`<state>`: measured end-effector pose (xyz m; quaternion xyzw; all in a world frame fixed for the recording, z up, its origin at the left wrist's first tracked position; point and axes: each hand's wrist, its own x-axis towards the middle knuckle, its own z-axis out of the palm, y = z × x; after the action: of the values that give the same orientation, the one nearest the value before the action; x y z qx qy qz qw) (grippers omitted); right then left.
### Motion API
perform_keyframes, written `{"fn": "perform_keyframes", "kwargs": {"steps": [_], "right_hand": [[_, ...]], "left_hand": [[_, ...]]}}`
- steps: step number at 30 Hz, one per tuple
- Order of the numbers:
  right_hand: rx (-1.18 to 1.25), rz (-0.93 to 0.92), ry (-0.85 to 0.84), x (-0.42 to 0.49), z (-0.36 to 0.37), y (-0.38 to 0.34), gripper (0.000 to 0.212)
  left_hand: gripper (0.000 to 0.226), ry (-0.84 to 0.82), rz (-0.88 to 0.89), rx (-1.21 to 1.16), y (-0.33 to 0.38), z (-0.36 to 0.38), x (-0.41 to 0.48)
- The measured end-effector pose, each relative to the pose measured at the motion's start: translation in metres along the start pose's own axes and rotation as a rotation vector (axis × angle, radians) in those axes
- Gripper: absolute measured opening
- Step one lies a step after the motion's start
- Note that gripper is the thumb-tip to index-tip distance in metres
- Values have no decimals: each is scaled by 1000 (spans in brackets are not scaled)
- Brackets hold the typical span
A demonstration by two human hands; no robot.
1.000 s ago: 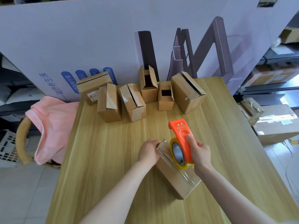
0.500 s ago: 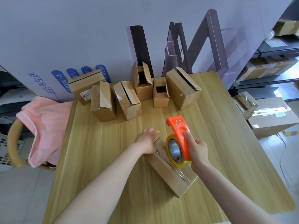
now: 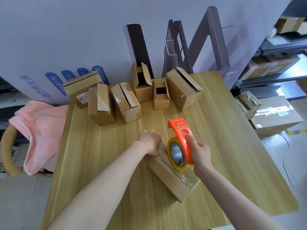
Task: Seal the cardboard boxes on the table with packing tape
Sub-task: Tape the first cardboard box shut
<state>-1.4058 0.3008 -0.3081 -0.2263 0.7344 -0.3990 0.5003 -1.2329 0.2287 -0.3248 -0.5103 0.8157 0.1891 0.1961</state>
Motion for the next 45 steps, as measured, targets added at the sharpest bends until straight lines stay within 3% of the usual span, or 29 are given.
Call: {"fn": "perform_keyframes", "kwargs": {"steps": [4, 8, 16, 18, 20, 23, 29, 34, 41, 43, 45], "right_hand": [[4, 8, 1, 1, 0, 0, 47], [-2, 6, -2, 2, 1, 0, 48], [-9, 2, -16, 0, 3, -2, 51], [-9, 2, -11, 1, 2, -2, 50], [-6, 1, -4, 1, 1, -1, 48], [1, -1, 4, 1, 1, 0, 48], [-13, -15, 5, 0, 2, 0, 48], [-20, -12, 8, 1, 2, 0, 47], [-32, -16, -4, 3, 4, 1, 53], [-31, -18, -8, 3, 3, 1, 55], [-23, -17, -9, 3, 2, 0, 55]], "left_hand": [[55, 17, -170, -340, -9, 15, -3], [46, 63, -329, -683, -8, 32, -3], [23, -108, -273, -615, -9, 35, -4], [37, -26, -306, -675, -13, 43, -7], [58, 158, -388, -792, -19, 53, -15], [62, 284, -430, -901, -23, 69, -26], [65, 204, -305, -949, -15, 71, -23], [23, 39, -253, -860, -2, 52, -10], [50, -127, -336, -678, -4, 46, -2], [63, 2, -384, -648, -3, 52, -8], [78, 258, -503, -731, -1, 65, -24]]}}
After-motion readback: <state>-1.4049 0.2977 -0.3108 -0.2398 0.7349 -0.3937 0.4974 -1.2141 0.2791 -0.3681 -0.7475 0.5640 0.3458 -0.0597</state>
